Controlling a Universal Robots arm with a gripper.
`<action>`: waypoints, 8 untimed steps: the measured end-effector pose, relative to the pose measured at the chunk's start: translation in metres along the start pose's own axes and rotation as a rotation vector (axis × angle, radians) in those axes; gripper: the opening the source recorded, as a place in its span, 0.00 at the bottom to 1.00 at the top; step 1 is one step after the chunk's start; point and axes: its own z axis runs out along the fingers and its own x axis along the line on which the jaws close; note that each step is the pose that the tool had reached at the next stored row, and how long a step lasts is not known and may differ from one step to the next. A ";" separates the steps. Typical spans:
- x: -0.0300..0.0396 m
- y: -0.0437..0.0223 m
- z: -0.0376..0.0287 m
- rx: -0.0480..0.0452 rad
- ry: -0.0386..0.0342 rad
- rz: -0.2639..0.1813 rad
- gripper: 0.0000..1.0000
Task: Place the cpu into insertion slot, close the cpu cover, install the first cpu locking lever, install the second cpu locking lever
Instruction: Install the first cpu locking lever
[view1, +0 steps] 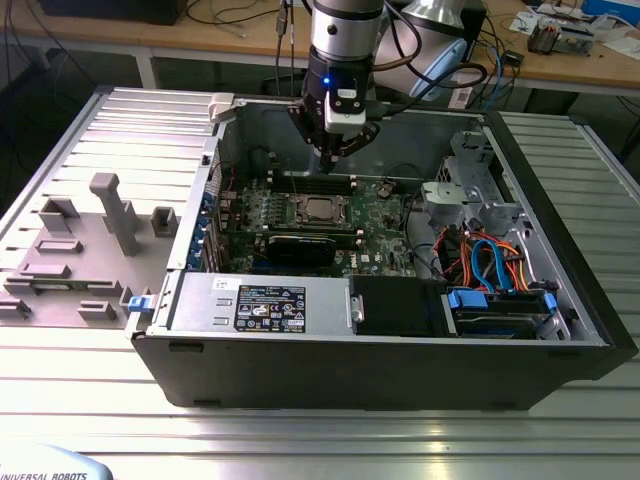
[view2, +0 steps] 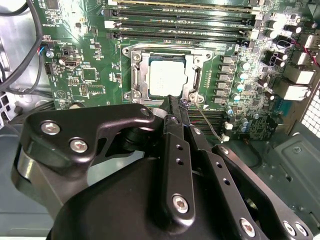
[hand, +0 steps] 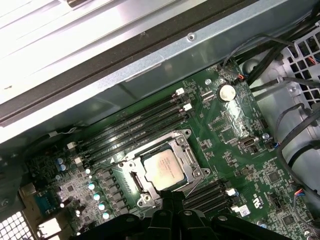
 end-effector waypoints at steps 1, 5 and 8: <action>0.0000 0.0000 0.0000 0.0001 -0.0001 0.000 0.11; -0.0001 -0.0003 0.0001 -0.0001 -0.0006 -0.005 0.11; -0.0002 -0.0004 0.0001 -0.0003 -0.0012 -0.011 0.11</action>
